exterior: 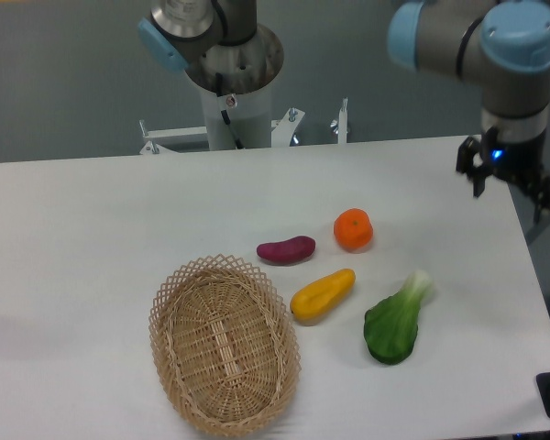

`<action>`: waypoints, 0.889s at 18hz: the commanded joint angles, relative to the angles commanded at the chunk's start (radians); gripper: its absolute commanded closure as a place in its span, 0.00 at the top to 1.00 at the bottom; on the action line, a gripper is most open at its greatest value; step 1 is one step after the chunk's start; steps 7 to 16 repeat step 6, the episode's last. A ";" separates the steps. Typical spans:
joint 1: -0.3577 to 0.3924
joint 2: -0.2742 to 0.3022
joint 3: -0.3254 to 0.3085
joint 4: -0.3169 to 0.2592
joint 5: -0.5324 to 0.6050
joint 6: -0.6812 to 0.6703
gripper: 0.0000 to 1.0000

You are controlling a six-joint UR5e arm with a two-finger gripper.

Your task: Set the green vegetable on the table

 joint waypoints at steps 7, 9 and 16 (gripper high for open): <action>0.025 0.012 -0.009 -0.009 -0.031 0.025 1.00; 0.025 0.012 -0.009 -0.009 -0.031 0.025 1.00; 0.025 0.012 -0.009 -0.009 -0.031 0.025 1.00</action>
